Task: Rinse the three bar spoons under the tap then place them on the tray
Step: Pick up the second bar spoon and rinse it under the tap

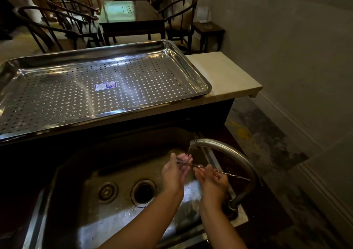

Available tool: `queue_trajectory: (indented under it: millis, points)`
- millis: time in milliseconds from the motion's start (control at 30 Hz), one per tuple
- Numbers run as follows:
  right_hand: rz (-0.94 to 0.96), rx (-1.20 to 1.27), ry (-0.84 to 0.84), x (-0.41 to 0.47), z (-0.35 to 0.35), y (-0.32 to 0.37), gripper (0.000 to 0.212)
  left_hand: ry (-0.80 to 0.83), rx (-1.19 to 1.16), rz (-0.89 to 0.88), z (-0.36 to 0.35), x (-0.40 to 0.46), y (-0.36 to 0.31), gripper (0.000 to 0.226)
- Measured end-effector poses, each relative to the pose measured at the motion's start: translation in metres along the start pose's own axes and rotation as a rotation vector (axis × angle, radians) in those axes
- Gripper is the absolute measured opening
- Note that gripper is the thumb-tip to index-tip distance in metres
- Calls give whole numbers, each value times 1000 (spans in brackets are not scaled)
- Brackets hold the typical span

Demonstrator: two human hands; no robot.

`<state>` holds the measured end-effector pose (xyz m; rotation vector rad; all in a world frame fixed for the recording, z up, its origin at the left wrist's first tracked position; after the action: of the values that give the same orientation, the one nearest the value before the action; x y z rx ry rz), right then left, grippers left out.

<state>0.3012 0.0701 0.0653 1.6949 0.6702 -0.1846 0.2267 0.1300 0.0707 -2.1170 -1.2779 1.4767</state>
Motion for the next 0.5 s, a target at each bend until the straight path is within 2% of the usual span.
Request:
queue_trajectory:
  millis: [133, 300, 400, 500]
  points:
    - [-15, -17, 90, -10, -22, -8, 21, 49, 72, -23, 2, -8, 0, 19]
    - [-56, -100, 194, -18, -44, -24, 23, -5, 188, -219, 24, 0, -29, 19]
    - [-65, -159, 239, -17, -50, -31, 20, -35, 180, -227, 40, 3, -35, 19]
    - [-97, -116, 283, -18, -51, -34, 13, -52, 123, -226, 55, 5, -39, 23]
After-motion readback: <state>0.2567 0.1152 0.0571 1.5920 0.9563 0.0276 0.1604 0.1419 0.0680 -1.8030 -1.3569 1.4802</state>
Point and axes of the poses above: each hand's wrist, its own x-axis towards the middle knuckle, its own z-axis out of the back of the hand, y = z × x, the point moved 3 cm from there along x, towards the middle knuckle, and after that the axes turned 8 degrees about -y, right-handed, at the moved point
